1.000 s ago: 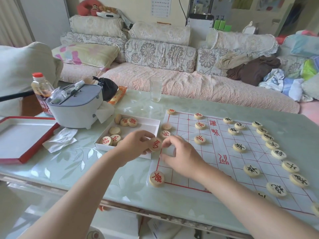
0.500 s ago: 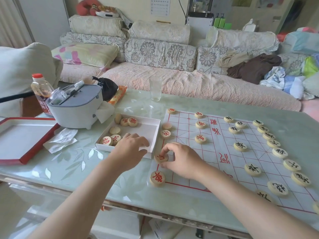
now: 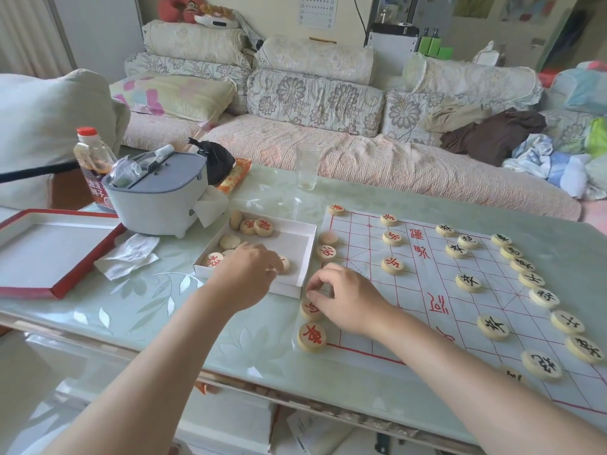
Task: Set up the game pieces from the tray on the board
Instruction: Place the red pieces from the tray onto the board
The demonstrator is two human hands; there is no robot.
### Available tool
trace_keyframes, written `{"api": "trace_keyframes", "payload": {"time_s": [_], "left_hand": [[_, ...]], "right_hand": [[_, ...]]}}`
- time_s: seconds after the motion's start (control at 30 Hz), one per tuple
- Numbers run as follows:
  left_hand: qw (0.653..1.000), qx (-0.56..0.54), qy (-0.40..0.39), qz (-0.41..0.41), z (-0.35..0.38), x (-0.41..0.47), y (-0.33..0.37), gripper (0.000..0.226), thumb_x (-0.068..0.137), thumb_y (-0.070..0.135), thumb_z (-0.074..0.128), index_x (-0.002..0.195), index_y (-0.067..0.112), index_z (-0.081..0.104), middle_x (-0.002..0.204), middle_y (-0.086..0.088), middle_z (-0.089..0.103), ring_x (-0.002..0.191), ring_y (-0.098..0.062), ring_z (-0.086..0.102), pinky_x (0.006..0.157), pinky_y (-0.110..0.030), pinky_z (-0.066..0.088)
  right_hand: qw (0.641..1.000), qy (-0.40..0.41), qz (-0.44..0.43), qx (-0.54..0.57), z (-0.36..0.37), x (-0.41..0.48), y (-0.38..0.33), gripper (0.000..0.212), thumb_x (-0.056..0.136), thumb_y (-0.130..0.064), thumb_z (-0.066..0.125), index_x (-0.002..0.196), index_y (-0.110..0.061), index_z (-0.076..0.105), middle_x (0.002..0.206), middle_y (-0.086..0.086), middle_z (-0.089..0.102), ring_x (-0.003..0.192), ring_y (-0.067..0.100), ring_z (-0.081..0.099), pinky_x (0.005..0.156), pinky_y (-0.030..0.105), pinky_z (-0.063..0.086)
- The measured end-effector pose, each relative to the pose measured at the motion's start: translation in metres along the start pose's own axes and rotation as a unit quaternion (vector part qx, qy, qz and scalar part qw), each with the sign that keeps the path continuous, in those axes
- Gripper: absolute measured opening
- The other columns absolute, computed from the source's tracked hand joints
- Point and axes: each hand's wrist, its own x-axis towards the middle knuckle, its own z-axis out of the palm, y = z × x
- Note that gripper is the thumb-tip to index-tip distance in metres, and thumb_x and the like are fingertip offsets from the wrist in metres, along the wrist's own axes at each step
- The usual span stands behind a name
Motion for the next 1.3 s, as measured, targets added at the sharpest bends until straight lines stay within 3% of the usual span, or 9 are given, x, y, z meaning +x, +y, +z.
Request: {"api": "trace_keyframes", "payload": {"time_s": [0.27, 0.37, 0.43, 0.53, 0.8, 0.93, 1.07, 1.2, 1.3], "left_hand": [[0.996, 0.016, 0.045, -0.07, -0.015, 0.008, -0.038, 0.024, 0.092, 0.014, 0.051, 0.105, 0.025, 0.068, 0.108, 0.001, 0.063, 0.104, -0.022, 0.054, 0.085, -0.036, 0.048], [0.996, 0.016, 0.037, -0.074, -0.015, 0.011, -0.043, 0.027, 0.091, 0.011, 0.05, 0.108, 0.025, 0.067, 0.108, 0.001, 0.061, 0.104, -0.022, 0.054, 0.083, -0.035, 0.048], [0.997, 0.016, 0.032, -0.073, -0.014, 0.013, -0.047, 0.029, 0.09, 0.01, 0.051, 0.109, 0.025, 0.067, 0.108, 0.0, 0.061, 0.104, -0.023, 0.054, 0.082, -0.034, 0.049], [0.997, 0.02, 0.018, -0.075, -0.012, 0.016, -0.053, 0.029, 0.091, 0.014, 0.053, 0.111, 0.029, 0.067, 0.113, 0.001, 0.06, 0.106, -0.022, 0.052, 0.084, -0.032, 0.047], [0.982, 0.137, -0.07, -0.11, -0.011, 0.027, -0.047, 0.035, 0.093, 0.03, 0.046, 0.127, 0.035, 0.056, 0.132, -0.005, 0.041, 0.121, -0.027, 0.031, 0.098, -0.035, 0.03], [0.971, 0.159, -0.127, -0.125, -0.006, 0.031, -0.042, 0.043, 0.096, 0.038, 0.041, 0.136, 0.026, 0.048, 0.136, -0.007, 0.038, 0.122, -0.028, 0.03, 0.1, -0.035, 0.029], [0.978, 0.141, -0.12, -0.099, -0.008, 0.032, -0.039, 0.034, 0.096, 0.036, 0.045, 0.128, 0.036, 0.056, 0.136, -0.004, 0.037, 0.126, -0.026, 0.027, 0.103, -0.035, 0.028], [0.984, 0.105, -0.114, -0.092, -0.009, 0.032, -0.033, 0.029, 0.096, 0.028, 0.047, 0.122, 0.035, 0.058, 0.128, -0.002, 0.044, 0.122, -0.025, 0.034, 0.101, -0.035, 0.031], [0.99, 0.052, -0.102, -0.079, -0.01, 0.031, -0.028, 0.024, 0.092, 0.023, 0.053, 0.114, 0.029, 0.062, 0.119, 0.001, 0.059, 0.11, -0.023, 0.051, 0.092, -0.033, 0.044]], "right_hand": [[0.999, 0.039, -0.019, 0.012, 0.01, 0.053, -0.031, 0.014, 0.092, -0.021, 0.06, 0.1, -0.031, 0.067, 0.111, -0.012, 0.062, 0.071, -0.005, 0.048, 0.07, 0.022, 0.038], [0.999, 0.01, -0.025, -0.037, 0.014, 0.077, -0.037, 0.029, 0.092, -0.017, 0.06, 0.117, -0.031, 0.065, 0.122, -0.008, 0.062, 0.102, 0.01, 0.057, 0.086, 0.025, 0.043], [0.994, -0.02, -0.03, -0.1, 0.017, 0.089, -0.04, 0.041, 0.09, -0.016, 0.06, 0.128, -0.032, 0.06, 0.132, -0.005, 0.058, 0.124, 0.018, 0.05, 0.1, 0.03, 0.041], [0.98, -0.064, -0.029, -0.185, 0.021, 0.101, -0.039, 0.046, 0.091, -0.018, 0.057, 0.134, -0.036, 0.056, 0.139, -0.004, 0.053, 0.132, 0.021, 0.043, 0.103, 0.032, 0.037], [0.981, -0.05, -0.035, -0.182, 0.026, 0.104, -0.03, 0.044, 0.089, -0.031, 0.067, 0.132, -0.032, 0.057, 0.133, -0.002, 0.057, 0.127, 0.021, 0.048, 0.102, 0.033, 0.041], [0.995, -0.017, -0.015, -0.094, 0.022, 0.097, -0.024, 0.048, 0.084, -0.034, 0.073, 0.13, -0.029, 0.059, 0.126, -0.006, 0.062, 0.12, 0.015, 0.053, 0.097, 0.026, 0.041], [0.998, 0.053, 0.007, -0.012, 0.008, 0.092, -0.012, 0.043, 0.082, -0.031, 0.076, 0.122, -0.03, 0.06, 0.12, -0.01, 0.061, 0.098, 0.01, 0.054, 0.086, 0.025, 0.04], [0.996, 0.079, 0.028, 0.009, -0.014, 0.079, 0.006, 0.039, 0.083, -0.031, 0.074, 0.118, -0.031, 0.057, 0.113, -0.012, 0.059, 0.091, 0.008, 0.055, 0.08, 0.025, 0.041], [0.996, 0.074, 0.048, 0.011, -0.023, 0.068, 0.022, 0.035, 0.083, -0.028, 0.075, 0.113, -0.03, 0.057, 0.112, -0.011, 0.059, 0.085, 0.004, 0.052, 0.076, 0.022, 0.038]]}}
